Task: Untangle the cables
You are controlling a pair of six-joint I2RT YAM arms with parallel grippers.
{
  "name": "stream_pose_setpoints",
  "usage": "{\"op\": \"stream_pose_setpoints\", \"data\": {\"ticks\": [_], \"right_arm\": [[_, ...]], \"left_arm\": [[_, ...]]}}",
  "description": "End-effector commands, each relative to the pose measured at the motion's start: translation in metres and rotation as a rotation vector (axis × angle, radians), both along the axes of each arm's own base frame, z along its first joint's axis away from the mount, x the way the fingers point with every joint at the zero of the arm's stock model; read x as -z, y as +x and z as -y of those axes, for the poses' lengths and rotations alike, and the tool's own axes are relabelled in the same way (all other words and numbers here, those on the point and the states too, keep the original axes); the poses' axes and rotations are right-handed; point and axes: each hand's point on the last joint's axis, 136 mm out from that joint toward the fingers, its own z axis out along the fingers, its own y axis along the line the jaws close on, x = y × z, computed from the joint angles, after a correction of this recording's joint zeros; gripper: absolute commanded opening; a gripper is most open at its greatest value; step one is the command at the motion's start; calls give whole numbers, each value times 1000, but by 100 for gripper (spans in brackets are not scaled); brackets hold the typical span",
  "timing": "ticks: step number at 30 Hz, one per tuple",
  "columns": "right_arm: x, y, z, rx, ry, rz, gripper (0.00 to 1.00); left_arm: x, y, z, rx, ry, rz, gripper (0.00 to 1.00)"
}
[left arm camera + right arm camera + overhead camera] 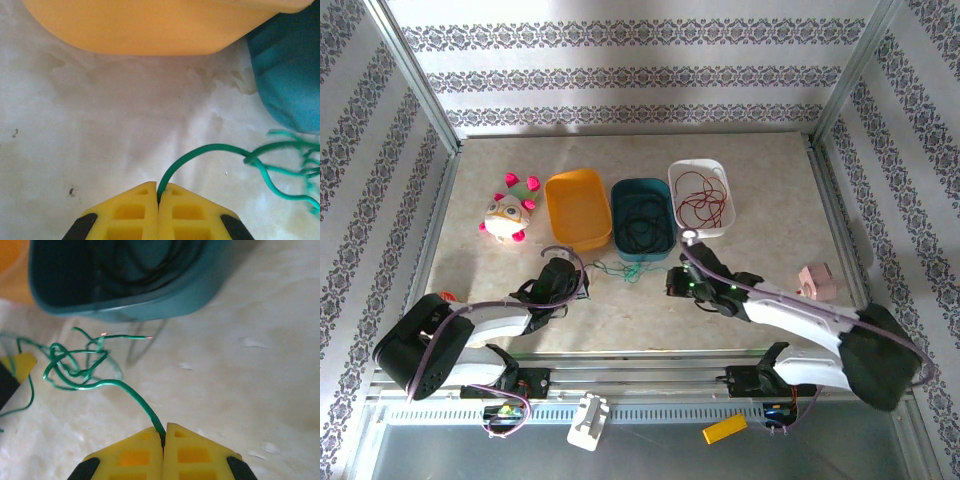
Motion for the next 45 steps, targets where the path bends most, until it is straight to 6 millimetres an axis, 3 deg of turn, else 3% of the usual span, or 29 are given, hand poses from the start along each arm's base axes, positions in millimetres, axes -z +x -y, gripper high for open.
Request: {"op": "stream_pose_setpoints", "data": {"ticks": [1, 5, 9, 16, 21, 23, 25, 29, 32, 34, 36, 40, 45], "right_arm": [[8, 1, 53, 256, -11, -16, 0], [12, -4, 90, 438, 87, -32, 0], [33, -21, 128, 621, 123, -94, 0], [43, -49, 177, 782, -3, -159, 0], [46, -64, 202, 817, -161, -224, 0], [48, -64, 205, 810, -187, -235, 0], [37, -54, 200, 786, -170, -209, 0], [23, -26, 167, 611, -80, -120, 0], [-4, -5, 118, 390, 36, 24, 15], [-24, -2, 79, 216, 84, 109, 31], [-35, -5, 46, 77, 92, 141, 39], [-30, -19, -18, -191, 56, 108, 44], [-12, -25, -74, -373, -6, 50, 43]], "left_arm": [[14, -9, -23, -58, 90, -42, 0], [13, -9, -21, -50, 87, -46, 0], [13, -9, -23, -58, 93, -51, 0], [10, -12, -38, -111, 150, -77, 0], [5, -15, -60, -196, 156, -101, 0], [-1, -14, -56, -173, 123, -79, 0], [-9, -11, -45, -117, 90, -52, 0], [-18, -9, -21, -20, -7, -20, 0], [-18, -8, -9, 28, -42, -27, 0], [-15, -7, -3, 54, -48, -42, 0], [-12, -7, -1, 63, -43, -55, 0], [-9, -6, 3, 79, -38, -68, 0], [-4, -9, 0, 74, -4, -96, 0]]}}
